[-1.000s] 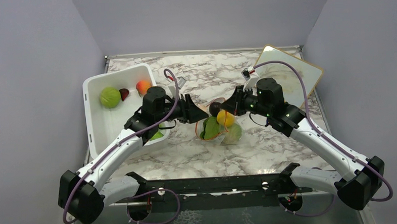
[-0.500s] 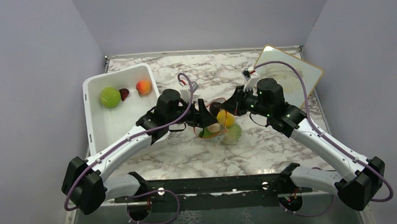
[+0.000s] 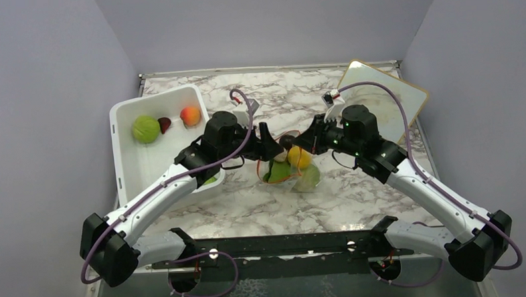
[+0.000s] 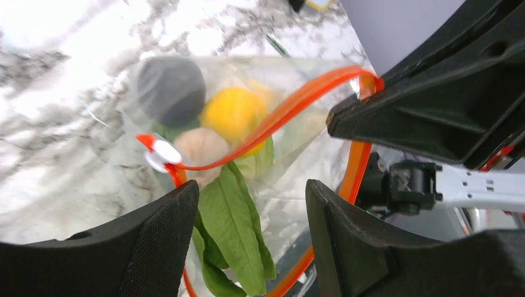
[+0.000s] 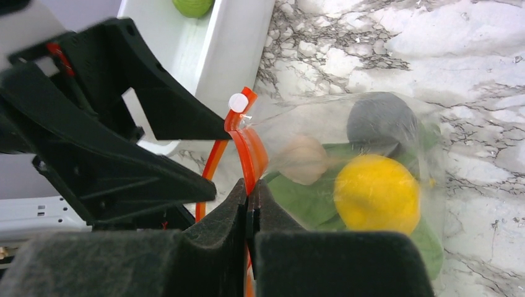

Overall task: Place the food in the zip-top bag and seal the zipper
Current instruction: Place the fake vegetable in the zipper food storage bag, then pick up the fake fruit from the bin.

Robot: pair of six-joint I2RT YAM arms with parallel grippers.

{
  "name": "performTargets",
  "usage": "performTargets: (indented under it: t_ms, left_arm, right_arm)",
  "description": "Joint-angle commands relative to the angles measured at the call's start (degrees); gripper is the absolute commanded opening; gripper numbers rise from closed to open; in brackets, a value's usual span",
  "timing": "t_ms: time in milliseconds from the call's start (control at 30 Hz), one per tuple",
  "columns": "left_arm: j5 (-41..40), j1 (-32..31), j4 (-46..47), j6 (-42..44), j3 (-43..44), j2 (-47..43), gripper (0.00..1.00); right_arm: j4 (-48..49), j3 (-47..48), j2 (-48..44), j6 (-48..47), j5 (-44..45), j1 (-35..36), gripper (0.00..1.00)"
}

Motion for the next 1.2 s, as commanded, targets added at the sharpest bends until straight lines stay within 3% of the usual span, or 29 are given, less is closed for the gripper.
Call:
performTargets:
  t_ms: [0,267,367,733,967,1167]
  left_arm:
    - [-11.12,-0.35,-7.11,5.15,5.52,-2.66,0.65]
    - [-31.22,0.20,-12.55,9.59,7.21,-3.77,0.65]
    - [-34.46,2.10,-15.09,10.84,8.62,-3.07,0.69]
    - [-29.70,20.57,-17.78,13.11,11.20,0.78,0.82]
    - [-20.87,33.61,-14.70,12.04,11.50,6.30,0.80]
    - [-14.13,40.52,-6.37,8.35,9.93,10.69,0.77]
  right_arm:
    - [2.27,-0.53,-2.14,-0.05,0.27,0.05,0.01]
    - [2.23,-1.72,-4.06,-0.14,0.83,0.09,0.01]
    - [1.99,-1.93,-4.63,-0.39,0.92,0.09,0.01]
    - [1.01,-1.87,-6.53,-1.10,1.59,0.09,0.01]
    - [0.60,-1.97,-7.29,-1.19,1.46,0.09,0.01]
    - [0.37,-2.65,-8.18,-0.99,2.25,0.09,0.01]
